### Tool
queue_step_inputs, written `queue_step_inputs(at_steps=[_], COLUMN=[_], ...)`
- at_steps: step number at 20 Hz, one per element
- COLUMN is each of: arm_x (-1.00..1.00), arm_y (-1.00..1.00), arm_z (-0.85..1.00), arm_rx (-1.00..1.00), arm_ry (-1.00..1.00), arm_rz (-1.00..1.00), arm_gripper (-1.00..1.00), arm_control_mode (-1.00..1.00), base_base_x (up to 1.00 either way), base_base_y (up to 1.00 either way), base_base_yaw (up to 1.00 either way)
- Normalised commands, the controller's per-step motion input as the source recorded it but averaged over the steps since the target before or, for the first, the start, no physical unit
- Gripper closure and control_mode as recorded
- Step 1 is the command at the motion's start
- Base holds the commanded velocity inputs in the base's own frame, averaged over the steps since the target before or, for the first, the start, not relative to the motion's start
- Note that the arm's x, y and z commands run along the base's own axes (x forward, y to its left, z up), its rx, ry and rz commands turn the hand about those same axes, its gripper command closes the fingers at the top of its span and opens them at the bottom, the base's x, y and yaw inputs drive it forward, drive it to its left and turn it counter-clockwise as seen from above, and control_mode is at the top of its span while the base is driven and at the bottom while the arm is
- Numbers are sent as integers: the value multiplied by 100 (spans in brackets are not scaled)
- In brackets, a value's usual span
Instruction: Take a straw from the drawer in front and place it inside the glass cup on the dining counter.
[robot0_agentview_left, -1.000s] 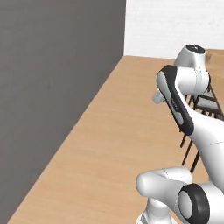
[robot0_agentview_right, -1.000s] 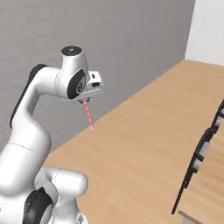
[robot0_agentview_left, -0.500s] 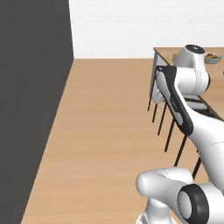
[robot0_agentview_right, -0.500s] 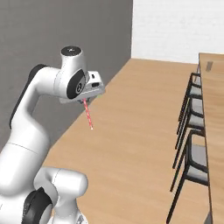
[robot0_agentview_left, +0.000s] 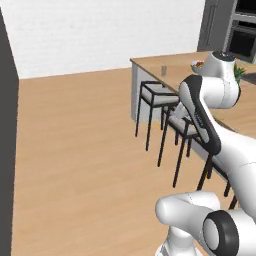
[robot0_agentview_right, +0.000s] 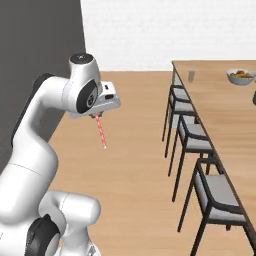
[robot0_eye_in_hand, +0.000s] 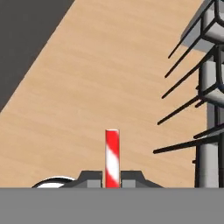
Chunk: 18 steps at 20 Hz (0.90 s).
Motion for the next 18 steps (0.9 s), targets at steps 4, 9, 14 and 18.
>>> queue_step_inputs(at_steps=[4, 9, 14, 18], arm_x=[0, 0, 0, 0], arm_y=[0, 0, 0, 0], arm_z=[0, 0, 0, 0], arm_rx=[0, 0, 0, 0], arm_ry=[0, 0, 0, 0], arm_rz=[0, 0, 0, 0], arm_gripper=[100, 100, 100, 100], arm_control_mode=[100, 100, 100, 100], base_base_x=[95, 90, 70, 46], base_base_y=[54, 64, 86, 100], base_base_yaw=[-52, -51, -49, -46])
